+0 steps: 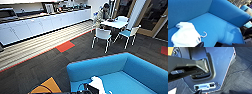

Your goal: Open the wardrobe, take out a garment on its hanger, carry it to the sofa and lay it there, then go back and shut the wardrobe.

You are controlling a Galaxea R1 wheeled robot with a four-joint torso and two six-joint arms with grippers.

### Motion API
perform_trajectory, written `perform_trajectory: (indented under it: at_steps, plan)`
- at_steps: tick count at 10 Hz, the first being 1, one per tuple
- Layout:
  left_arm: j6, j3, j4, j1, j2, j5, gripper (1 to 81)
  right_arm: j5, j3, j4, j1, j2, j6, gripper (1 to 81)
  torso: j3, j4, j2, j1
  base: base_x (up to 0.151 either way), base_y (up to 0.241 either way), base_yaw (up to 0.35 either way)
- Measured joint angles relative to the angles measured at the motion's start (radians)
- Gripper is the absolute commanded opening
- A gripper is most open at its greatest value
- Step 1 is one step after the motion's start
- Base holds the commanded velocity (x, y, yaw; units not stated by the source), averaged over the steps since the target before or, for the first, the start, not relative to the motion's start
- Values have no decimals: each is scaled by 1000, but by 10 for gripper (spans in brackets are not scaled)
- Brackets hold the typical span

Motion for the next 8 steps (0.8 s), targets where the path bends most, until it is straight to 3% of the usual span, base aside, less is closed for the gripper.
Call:
perform_trajectory:
  at_steps: [3,4,8]
  plan:
    - [-5,-182,-15,143,-75,-312,811,0,0,0,1,8,0,811,0,0,0,0,0,0,0]
    - [-5,-231,-15,202,-96,-384,811,1,0,0,1,7,0,811,0,0,0,0,0,0,0]
    - [-3,-311,-4,353,-162,-505,811,-1,0,0,0,9,0,811,50,0,0,-1,0,0,0]
